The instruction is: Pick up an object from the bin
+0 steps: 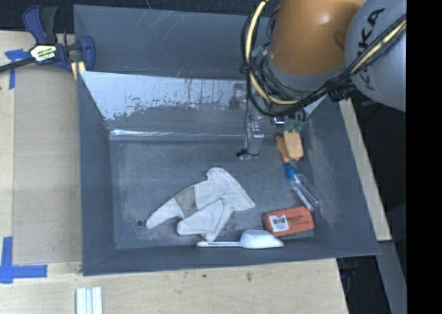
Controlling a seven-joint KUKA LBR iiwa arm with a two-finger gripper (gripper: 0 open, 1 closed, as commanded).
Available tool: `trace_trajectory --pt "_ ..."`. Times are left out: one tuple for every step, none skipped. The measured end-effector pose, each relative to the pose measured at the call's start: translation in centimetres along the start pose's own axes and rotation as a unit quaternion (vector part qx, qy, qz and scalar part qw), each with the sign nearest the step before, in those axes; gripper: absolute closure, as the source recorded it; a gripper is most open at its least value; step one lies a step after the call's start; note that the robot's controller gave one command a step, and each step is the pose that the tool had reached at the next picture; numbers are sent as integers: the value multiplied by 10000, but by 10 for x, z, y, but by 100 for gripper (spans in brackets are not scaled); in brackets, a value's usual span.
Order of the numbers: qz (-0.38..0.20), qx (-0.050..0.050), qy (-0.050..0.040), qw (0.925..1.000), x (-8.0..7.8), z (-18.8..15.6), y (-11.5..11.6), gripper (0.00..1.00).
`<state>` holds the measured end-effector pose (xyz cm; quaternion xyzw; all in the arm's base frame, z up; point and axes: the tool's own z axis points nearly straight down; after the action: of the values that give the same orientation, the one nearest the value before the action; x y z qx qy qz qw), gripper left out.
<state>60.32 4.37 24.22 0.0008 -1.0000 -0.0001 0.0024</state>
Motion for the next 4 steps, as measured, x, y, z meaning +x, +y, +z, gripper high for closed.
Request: trace_trajectory --pt "5 -2 -45 10000 -1 -5 0 0" --pt "-408 2 -64 9991 -4 38 6 0" --pt "-761 4 -63 9971 -2 96 17 0" --pt "-926 0 -58 9957 0 156 12 0"
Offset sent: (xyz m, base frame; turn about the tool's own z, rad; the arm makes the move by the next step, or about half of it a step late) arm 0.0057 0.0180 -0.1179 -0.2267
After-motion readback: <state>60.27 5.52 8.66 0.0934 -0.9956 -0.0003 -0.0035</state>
